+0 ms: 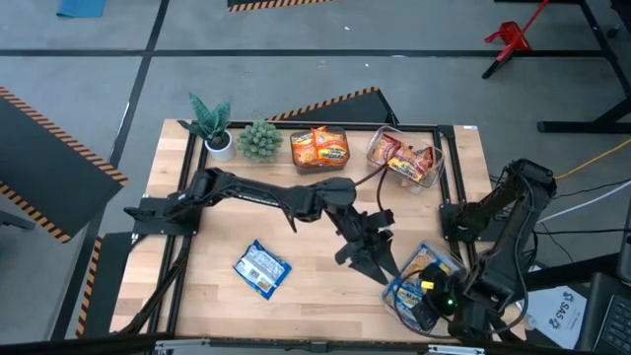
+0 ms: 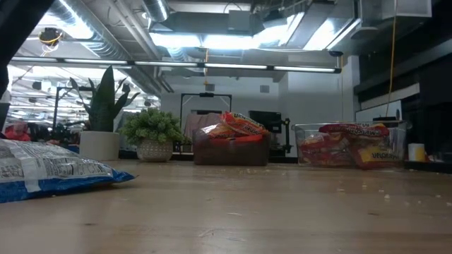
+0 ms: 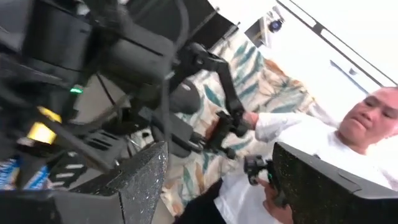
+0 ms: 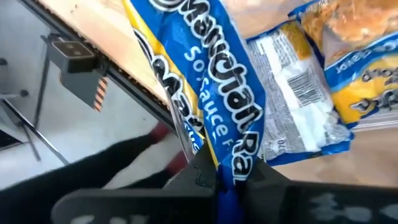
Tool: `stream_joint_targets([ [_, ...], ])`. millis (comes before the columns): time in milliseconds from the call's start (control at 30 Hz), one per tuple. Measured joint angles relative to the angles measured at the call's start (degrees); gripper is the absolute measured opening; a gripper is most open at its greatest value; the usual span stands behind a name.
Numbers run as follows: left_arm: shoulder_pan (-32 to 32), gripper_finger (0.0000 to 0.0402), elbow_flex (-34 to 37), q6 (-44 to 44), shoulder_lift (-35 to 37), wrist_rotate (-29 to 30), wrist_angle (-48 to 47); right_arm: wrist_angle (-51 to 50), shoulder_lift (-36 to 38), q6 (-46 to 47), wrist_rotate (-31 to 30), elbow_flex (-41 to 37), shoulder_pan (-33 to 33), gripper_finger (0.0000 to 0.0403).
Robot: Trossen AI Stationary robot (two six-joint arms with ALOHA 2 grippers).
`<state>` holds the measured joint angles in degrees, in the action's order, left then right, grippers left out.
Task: Sort Maruchan noodles
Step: Put the blue noodle pack into the bottom transparent bin
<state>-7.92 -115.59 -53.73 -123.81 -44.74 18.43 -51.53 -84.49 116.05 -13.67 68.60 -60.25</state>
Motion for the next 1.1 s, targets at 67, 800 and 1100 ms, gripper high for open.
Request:
stream_joint_targets([
  [67, 0.08, 0.0286, 0.00, -0.10, 0.52, -0.87, 0.23, 1.49, 0.00, 2.56, -0.83, -1.09, -0.76, 0.0001],
  [800, 3.67, 0.0286, -0.04, -0.23, 2.78, -8.80, 0.49, 10.58, 0.00, 6.70, 3.84, -9.35, -0.85, 0.0122],
  [1100, 4.60, 0.0286, -0.04, -0.36, 2.76, -9.07, 0.01, 8.81, 4.01, 8.33, 4.12, -9.35, -0.85, 0.0218],
])
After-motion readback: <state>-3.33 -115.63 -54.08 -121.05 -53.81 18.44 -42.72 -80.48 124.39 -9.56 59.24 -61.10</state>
